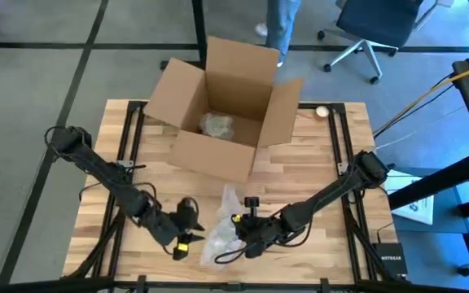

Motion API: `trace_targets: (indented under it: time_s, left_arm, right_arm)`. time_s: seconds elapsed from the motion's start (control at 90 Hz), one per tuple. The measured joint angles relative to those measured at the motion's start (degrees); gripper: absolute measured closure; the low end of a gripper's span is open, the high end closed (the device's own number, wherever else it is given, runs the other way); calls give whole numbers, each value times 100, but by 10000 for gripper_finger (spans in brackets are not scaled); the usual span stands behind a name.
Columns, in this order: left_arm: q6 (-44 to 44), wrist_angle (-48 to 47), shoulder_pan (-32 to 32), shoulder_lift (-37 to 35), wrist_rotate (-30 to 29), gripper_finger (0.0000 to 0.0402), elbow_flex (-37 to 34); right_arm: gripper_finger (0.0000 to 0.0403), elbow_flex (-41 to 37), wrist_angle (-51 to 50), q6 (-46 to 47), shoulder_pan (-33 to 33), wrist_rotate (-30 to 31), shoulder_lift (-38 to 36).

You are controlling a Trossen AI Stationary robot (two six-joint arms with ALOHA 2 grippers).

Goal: Wrap mug
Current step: Wrap the blue mug with bubble wrap

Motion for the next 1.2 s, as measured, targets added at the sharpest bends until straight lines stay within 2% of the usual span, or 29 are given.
trace_targets:
  time_s: [0.189, 0.344, 0.567, 0.822, 1.067, 1.2]
  left_arm:
    - [684, 1642, 277, 692, 43, 286, 0]
    - [834, 2294, 670, 1003, 231, 286, 0]
    - [697, 2359, 1048, 1387, 641, 286, 0]
    - [694, 2412, 1110, 1514, 653, 286, 20]
    - [696, 2406, 1110, 1523, 651, 286, 20]
    - [777, 2401, 1110, 1525, 652, 286, 17]
  right_arm:
    - [402, 0, -1, 0, 0, 2, 0]
    - [402, 0, -1, 2, 0, 4, 0]
    - [402, 0, -1, 4, 0, 4, 0]
    - [402, 10, 11, 7, -2, 7, 0]
    - [402, 614, -648, 4, 0, -7, 0]
    - [402, 918, -823, 70, 0, -485, -4]
